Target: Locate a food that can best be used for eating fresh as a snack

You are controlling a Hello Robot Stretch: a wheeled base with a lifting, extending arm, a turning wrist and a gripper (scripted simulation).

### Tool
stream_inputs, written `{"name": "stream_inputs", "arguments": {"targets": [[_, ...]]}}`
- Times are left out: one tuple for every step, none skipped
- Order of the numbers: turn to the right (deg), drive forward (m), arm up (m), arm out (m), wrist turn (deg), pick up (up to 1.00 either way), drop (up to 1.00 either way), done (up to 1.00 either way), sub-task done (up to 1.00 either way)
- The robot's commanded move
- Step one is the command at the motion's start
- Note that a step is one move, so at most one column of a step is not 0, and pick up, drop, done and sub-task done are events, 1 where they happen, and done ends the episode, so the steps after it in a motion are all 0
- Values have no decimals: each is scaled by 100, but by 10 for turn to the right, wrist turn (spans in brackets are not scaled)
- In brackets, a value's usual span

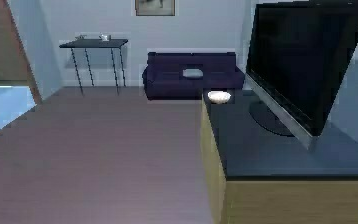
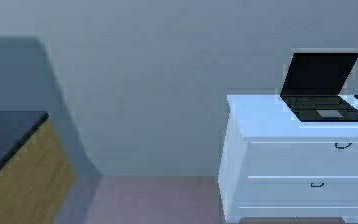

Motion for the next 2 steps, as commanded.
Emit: {"name": "stream_inputs", "arguments": {"targets": [[-390, 0, 0, 0, 0, 0, 0, 0, 0], [0, 100, 0, 0, 0, 0, 0, 0, 0]]}}
